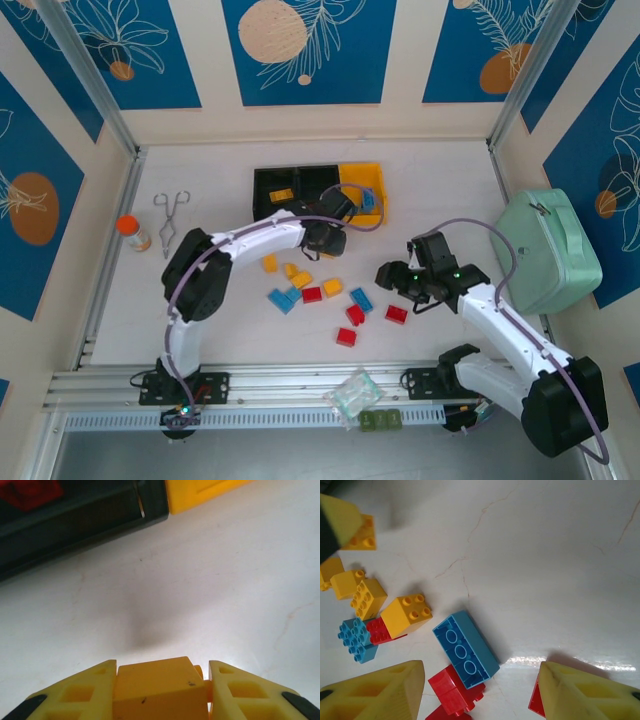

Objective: Sort the legos into containers by color
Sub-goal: Pick up the lego from the center of the table, then place the lego in the container.

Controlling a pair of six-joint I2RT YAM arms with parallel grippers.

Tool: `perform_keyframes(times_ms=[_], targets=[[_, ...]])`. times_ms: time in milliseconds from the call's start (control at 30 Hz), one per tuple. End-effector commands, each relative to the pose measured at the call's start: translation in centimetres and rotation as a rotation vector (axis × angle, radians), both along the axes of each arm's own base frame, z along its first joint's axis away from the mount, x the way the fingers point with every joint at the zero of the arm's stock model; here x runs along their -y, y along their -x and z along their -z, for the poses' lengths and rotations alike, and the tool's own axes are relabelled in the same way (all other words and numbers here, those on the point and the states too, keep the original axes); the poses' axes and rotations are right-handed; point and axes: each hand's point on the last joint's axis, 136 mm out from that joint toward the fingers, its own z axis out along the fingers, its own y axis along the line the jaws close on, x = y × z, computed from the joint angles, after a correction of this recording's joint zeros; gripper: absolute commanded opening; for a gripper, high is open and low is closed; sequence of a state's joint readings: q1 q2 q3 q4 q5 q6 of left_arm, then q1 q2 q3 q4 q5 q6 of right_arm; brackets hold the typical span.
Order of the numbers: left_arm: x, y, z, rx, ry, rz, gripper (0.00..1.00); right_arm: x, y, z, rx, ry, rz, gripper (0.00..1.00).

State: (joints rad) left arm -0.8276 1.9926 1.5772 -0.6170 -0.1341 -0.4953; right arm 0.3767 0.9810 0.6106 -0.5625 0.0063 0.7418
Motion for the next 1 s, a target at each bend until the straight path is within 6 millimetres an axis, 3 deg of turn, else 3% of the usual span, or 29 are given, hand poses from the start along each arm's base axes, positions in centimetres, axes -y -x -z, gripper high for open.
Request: perform_keyframes(times_ms=[0,267,500,700,967], targets=[[-1.9,0.3,-2.4,0.037,-0.005,-0.012,0.35,-1.6,-0.9,-1.7,0.035,-0.043,-0.031,0.62],[-7.7,-1.0,-4.8,0.093,-0.024,-0.114,0.35,-3.9,-1.6,-1.7,0.036,-0.037,-0.084,0.62],[-12.7,-4.5,-5.7,0.142,-0.050,-0.227,0.34,-5.4,-1.9,-1.4,0.027,-0.024,-0.114,0.61],[-14.7,-8.2,-5.2,0.152,-0.057,-0.291,0.34,-5.5,-1.9,-1.3,0.023,-0.009,-0.117,0.61],[-14.7,-11.9,-3.6,0.143,-0.076,-0.312,0.34,-5.3,-1.9,-1.0,0.012,0.006,-0.106,0.61]])
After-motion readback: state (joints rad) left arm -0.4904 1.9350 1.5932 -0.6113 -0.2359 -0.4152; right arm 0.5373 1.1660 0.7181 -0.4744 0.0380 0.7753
